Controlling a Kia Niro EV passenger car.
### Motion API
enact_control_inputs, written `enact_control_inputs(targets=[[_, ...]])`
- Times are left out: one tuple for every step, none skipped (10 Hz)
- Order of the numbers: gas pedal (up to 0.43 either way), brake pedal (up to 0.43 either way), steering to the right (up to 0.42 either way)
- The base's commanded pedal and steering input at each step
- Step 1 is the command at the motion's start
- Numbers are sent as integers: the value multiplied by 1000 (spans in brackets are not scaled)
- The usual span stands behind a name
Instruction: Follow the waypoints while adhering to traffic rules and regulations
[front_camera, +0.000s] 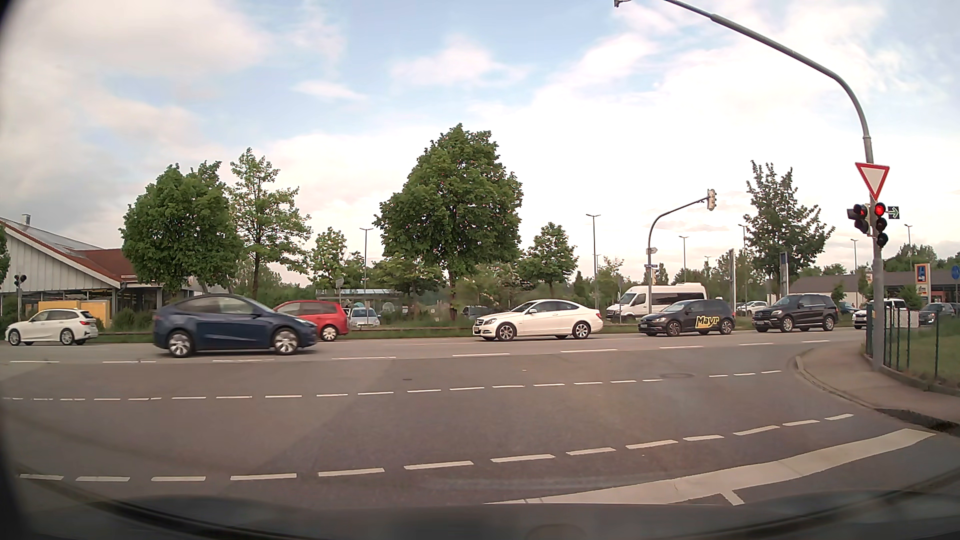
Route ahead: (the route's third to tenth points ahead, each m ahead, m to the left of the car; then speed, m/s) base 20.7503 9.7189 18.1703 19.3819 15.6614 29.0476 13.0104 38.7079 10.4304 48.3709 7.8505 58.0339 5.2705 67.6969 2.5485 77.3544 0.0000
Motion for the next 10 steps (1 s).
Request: enact_control_inputs(targets=[[0,360,-1],[0,360,-1],[0,360,-2],[0,360,-1],[0,360,-1],[0,360,-1],[0,360,-2],[0,360,-1],[0,360,-1],[0,360,-1]])
